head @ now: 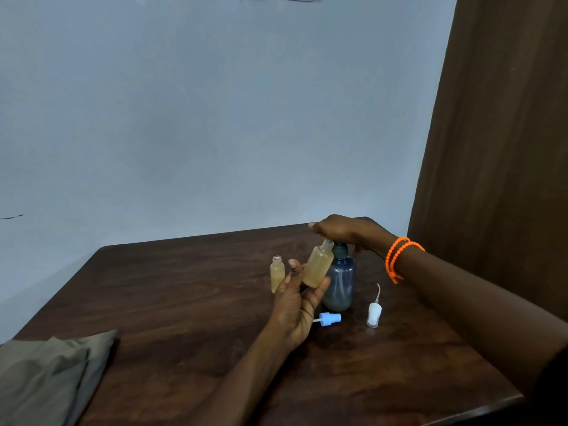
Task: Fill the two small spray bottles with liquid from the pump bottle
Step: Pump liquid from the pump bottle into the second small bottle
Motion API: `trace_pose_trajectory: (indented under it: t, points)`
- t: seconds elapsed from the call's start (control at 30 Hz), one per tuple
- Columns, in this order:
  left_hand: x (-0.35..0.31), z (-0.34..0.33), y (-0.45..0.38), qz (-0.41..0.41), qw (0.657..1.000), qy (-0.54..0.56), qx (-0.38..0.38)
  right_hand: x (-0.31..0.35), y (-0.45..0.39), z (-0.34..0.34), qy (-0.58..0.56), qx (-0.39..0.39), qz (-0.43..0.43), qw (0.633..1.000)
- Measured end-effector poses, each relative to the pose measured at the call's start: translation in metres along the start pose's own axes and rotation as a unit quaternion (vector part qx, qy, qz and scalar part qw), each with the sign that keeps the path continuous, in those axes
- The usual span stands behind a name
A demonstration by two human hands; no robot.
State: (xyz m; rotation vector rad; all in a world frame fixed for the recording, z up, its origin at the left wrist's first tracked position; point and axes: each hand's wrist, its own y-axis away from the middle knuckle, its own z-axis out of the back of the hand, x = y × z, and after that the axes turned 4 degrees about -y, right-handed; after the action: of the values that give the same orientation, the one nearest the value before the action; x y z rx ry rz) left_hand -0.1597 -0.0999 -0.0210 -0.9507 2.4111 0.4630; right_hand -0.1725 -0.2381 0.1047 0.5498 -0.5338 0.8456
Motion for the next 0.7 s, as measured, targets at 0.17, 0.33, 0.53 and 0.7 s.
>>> trace_pose_trajectory:
  t: [0.17,0.33,0.53,0.7]
  points:
    - [-0.001,0.0,-0.002,-0.001,1.0,0.01,-0.003,-0.002,-0.006,-0.001,0.001,-0.008,0.014,1.0]
    - [0.0,-0.001,0.0,-0.003,1.0,-0.001,-0.011,-0.005,-0.009,-0.004,-0.006,-0.007,0.017,1.0]
    - [0.0,-0.003,0.001,0.005,1.0,0.019,-0.013,-0.004,-0.01,0.002,-0.011,0.014,0.019,1.0]
    - [0.0,-0.002,0.0,0.001,1.0,0.004,-0.001,-0.013,-0.02,-0.005,-0.05,-0.009,0.017,0.999]
